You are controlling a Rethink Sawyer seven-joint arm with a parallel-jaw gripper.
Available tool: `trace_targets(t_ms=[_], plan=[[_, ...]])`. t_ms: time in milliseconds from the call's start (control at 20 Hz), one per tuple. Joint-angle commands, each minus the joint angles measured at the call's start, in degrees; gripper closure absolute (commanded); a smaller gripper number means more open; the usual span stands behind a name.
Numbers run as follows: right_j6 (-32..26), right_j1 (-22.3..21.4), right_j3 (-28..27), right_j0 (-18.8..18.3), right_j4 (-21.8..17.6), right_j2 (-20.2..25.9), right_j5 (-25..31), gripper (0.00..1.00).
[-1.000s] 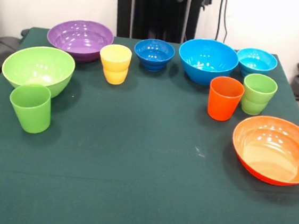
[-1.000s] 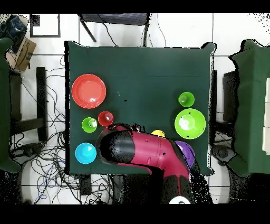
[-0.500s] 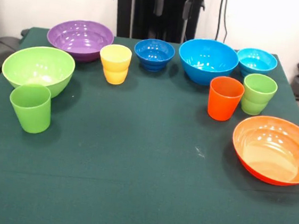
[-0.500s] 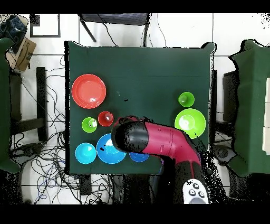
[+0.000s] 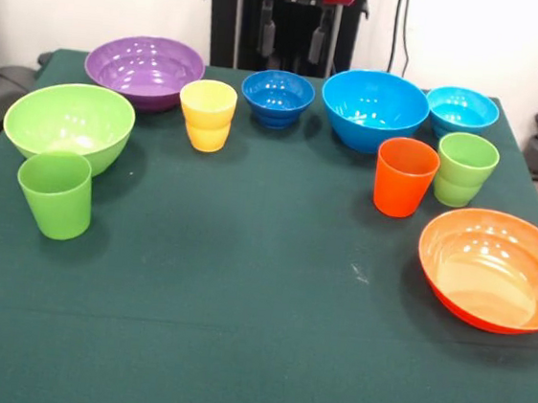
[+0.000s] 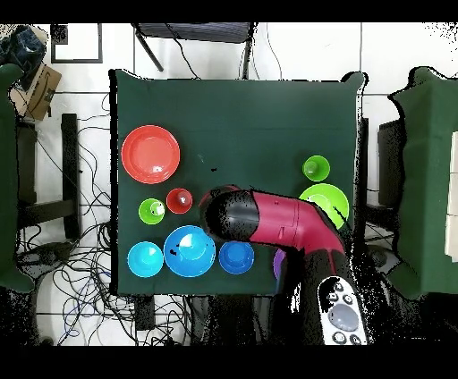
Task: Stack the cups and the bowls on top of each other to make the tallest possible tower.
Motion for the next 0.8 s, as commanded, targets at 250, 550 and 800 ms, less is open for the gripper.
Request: trace_targets(t_ms=[250,550,800], plan=[[-3.4,4.0,-6.1,-1.2,-5.7,5.4,0.4,0.0],[-4.9,3.4,-7.2,-2.3,-5.9,5.3,3.1,0.0],[-6.9,3.4,-7.0,-3.9,-6.2,6.4,3.7,0.0]])
